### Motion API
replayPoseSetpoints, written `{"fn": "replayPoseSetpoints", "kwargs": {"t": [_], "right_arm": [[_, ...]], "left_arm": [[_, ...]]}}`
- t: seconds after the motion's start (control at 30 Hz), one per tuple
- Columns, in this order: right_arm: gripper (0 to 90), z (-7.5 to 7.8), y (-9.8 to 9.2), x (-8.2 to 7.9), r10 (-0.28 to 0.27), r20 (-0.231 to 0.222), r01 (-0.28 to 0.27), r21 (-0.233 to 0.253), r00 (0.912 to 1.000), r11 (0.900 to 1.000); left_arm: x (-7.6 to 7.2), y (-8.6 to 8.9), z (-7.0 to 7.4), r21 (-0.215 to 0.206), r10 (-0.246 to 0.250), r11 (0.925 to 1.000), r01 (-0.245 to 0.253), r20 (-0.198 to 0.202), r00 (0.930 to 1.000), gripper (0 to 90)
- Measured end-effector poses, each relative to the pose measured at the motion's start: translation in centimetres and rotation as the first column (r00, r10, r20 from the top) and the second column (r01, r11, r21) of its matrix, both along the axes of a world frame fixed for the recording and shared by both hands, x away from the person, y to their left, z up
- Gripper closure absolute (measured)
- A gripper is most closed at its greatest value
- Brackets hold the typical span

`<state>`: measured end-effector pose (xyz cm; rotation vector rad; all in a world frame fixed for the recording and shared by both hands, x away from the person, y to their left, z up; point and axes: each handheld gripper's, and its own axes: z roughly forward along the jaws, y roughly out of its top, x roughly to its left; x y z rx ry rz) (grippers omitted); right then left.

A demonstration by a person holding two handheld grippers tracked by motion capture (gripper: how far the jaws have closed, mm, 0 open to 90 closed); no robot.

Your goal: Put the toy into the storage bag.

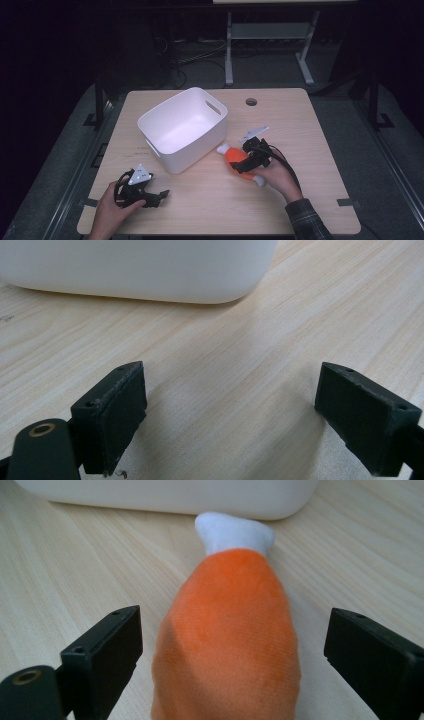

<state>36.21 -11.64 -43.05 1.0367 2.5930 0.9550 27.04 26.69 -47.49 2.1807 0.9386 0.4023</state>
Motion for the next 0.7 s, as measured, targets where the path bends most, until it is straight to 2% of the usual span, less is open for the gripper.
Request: {"fn": "replayPoseSetpoints", "kwargs": {"t": [0.5, 0.7], "right_arm": [[8.3, -2.2, 0.6, 0.4, 0.005, -0.051, -0.008, -0.050, 0.9987, 0.999], [10.4, -2.5, 0.7, 0.4, 0.007, -0.062, -0.011, -0.066, 0.9980, 0.998]], "left_arm": [[0.0, 0.0, 0.0, 0.000, 0.000, 1.0000, 0.000, 0.000, 1.0000, 12.4], [0.0, 0.0, 0.0, 0.000, 0.000, 1.0000, 0.000, 0.000, 1.0000, 12.4]]}}
